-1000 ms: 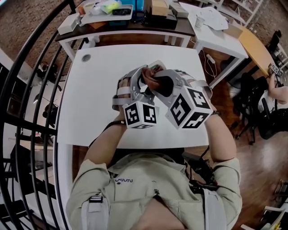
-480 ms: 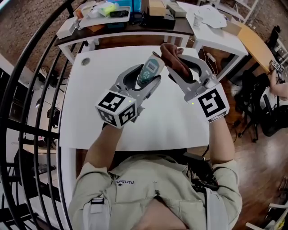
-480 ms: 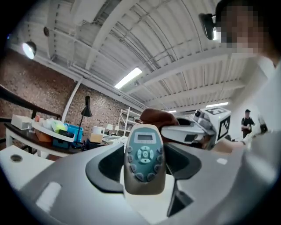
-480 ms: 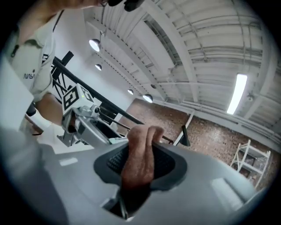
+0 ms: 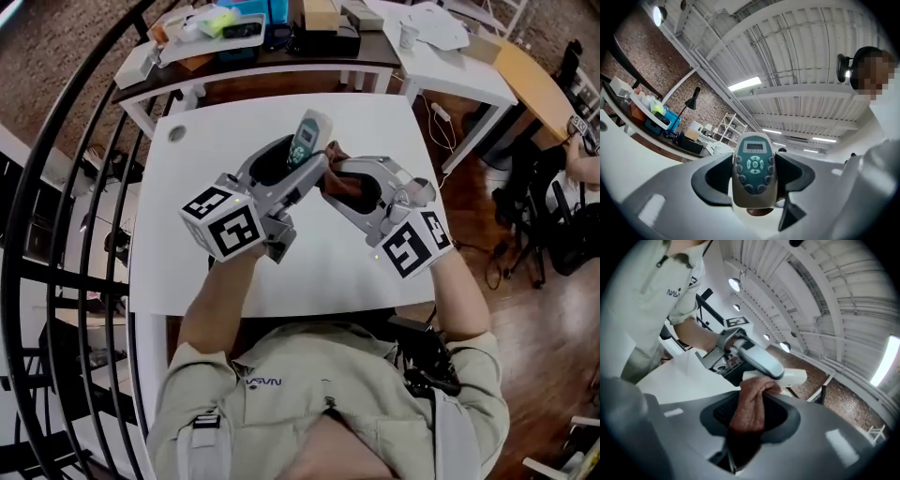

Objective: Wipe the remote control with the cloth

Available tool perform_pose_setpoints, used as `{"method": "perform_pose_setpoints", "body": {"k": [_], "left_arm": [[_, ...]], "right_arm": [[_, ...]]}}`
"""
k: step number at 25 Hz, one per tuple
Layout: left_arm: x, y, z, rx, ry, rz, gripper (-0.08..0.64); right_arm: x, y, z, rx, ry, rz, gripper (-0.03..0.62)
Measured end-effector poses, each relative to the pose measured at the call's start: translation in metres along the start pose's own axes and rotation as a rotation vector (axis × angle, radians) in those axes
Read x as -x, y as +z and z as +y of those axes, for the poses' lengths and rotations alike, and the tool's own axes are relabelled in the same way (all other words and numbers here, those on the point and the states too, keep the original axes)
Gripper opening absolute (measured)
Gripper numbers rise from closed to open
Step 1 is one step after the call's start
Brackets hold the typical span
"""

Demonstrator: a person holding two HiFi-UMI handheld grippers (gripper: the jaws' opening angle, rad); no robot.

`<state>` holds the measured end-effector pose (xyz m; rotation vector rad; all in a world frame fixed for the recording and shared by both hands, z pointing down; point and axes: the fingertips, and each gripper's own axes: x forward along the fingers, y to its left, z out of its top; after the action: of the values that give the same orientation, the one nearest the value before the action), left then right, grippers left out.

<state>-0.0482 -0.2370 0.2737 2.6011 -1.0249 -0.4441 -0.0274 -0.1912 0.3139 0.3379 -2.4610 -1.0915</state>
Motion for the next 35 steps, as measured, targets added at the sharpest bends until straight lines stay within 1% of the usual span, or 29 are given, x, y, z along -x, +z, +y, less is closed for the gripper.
{"method": "perform_pose_setpoints", "body": {"k": [1,2,5,6,7,8,10,16,18,19,20,22,23,24,25,29,31,32,33,35], "left_arm": [[0.000,0.001,-0.001,0.021,-0.009,-0.006,0.295],[0.001,0.003,-0.004,0.044,-0.022,-0.010,0.295],[0.000,0.004,-0.016,0.105,-0.067,-0.012,0.295],[-0.001,0.004,-0.019,0.122,-0.083,-0.013,0.295],[-0.002,0.005,-0.022,0.137,-0.097,-0.017,0.295],[-0.002,0.007,-0.024,0.149,-0.107,-0.024,0.295],[-0.003,0.012,-0.024,0.158,-0.107,-0.042,0.295],[0.001,0.025,-0.009,0.147,-0.035,-0.093,0.295],[0.002,0.025,-0.003,0.144,-0.014,-0.102,0.295],[0.002,0.025,-0.001,0.137,-0.002,-0.103,0.295],[0.002,0.024,0.001,0.122,0.009,-0.102,0.295],[0.001,0.021,0.003,0.072,0.030,-0.093,0.295],[0.000,0.020,0.003,0.052,0.038,-0.088,0.295],[0.000,0.019,0.003,0.040,0.045,-0.085,0.295],[-0.001,0.019,0.003,0.030,0.050,-0.084,0.295],[-0.003,0.022,0.006,-0.006,0.070,-0.092,0.295],[-0.001,0.023,0.010,-0.029,0.092,-0.093,0.295],[0.000,0.025,0.012,-0.046,0.106,-0.096,0.295],[0.000,0.028,0.014,-0.071,0.125,-0.101,0.295],[0.002,0.036,0.021,-0.161,0.183,-0.113,0.295]], "right_arm": [[0.000,-0.003,-0.002,0.022,-0.009,0.018,0.112],[0.003,-0.008,-0.013,0.024,-0.051,0.034,0.112],[0.015,-0.016,-0.072,-0.047,-0.256,0.047,0.113],[0.016,-0.015,-0.085,-0.056,-0.288,0.048,0.114],[0.013,-0.011,-0.090,-0.046,-0.290,0.050,0.114],[0.006,-0.007,-0.087,-0.024,-0.272,0.052,0.114],[-0.008,-0.002,-0.067,0.020,-0.217,0.053,0.114],[-0.024,0.008,0.001,0.067,-0.069,0.040,0.114],[-0.022,0.009,0.015,0.077,-0.033,0.034,0.114],[-0.019,0.006,0.012,0.060,-0.047,0.039,0.114],[-0.015,0.001,0.001,0.026,-0.088,0.050,0.114],[-0.003,-0.007,-0.030,-0.059,-0.198,0.066,0.114],[0.000,-0.007,-0.039,-0.079,-0.221,0.062,0.114],[0.000,-0.003,-0.039,-0.075,-0.216,0.052,0.114],[-0.002,0.002,-0.033,-0.059,-0.192,0.040,0.114],[-0.013,0.014,0.010,-0.003,-0.054,-0.004,0.114],[-0.017,0.017,0.021,-0.006,-0.016,-0.018,0.114],[-0.017,0.017,0.019,-0.019,-0.017,-0.021,0.114],[-0.015,0.015,0.011,-0.040,-0.035,-0.023,0.114],[-0.006,0.009,-0.020,-0.109,-0.126,-0.038,0.114]]}}
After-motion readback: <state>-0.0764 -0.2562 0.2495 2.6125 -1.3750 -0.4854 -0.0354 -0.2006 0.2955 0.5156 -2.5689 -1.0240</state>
